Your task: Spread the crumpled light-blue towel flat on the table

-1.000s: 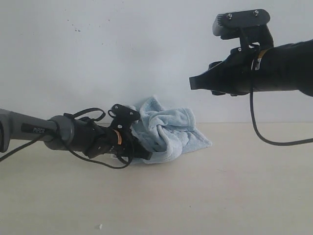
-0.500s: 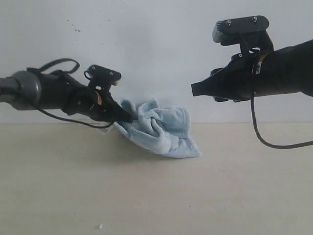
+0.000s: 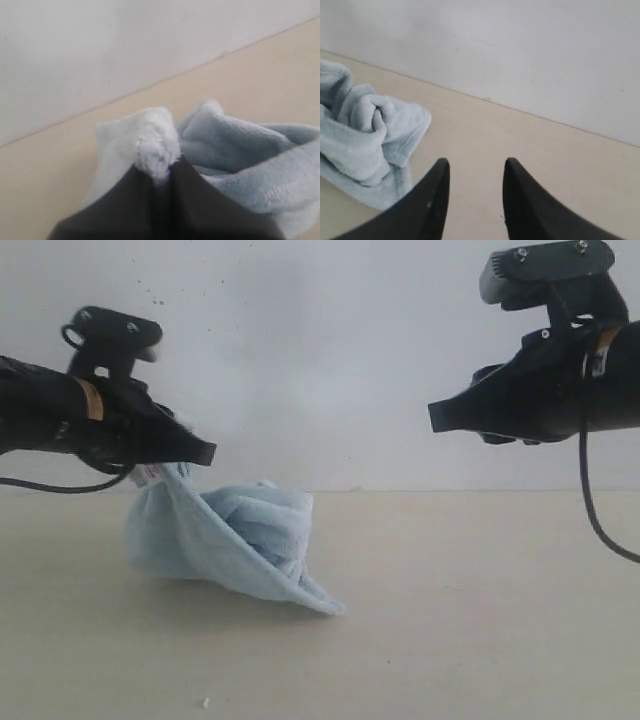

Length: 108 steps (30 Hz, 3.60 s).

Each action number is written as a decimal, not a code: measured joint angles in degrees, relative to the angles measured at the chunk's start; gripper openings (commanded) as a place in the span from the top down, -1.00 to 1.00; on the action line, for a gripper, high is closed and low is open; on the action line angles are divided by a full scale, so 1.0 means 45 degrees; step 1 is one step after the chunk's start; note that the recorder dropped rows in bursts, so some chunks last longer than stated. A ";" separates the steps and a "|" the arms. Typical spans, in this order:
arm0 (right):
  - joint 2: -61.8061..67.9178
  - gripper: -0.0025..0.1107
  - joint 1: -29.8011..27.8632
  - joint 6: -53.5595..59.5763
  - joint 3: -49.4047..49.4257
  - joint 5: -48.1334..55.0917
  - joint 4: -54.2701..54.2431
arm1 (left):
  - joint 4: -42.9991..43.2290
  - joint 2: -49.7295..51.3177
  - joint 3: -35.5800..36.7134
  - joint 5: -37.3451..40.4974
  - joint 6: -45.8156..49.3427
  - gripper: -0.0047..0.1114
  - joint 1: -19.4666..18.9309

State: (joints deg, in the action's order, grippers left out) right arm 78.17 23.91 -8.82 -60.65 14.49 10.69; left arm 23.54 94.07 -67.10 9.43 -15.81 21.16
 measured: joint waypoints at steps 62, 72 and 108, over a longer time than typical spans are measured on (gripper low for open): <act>0.8870 0.20 0.2911 1.0485 -0.6476 0.3141 -0.7725 | 0.3850 -1.1028 0.2462 0.8530 -0.0947 0.85 0.0000; 0.8772 0.20 -0.0496 1.2498 -0.6061 0.4149 -1.1840 | 0.4141 -1.0774 0.3445 0.7651 -0.1555 0.85 0.0000; 1.6403 0.22 -0.1618 1.0270 -1.6554 0.8532 -1.3348 | 0.3698 -0.8333 0.3767 0.5080 -0.2999 0.85 0.0000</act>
State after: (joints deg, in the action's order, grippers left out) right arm 151.99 16.63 37.39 -135.14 52.88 -49.38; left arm 40.18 56.57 -50.15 32.29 -29.30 21.16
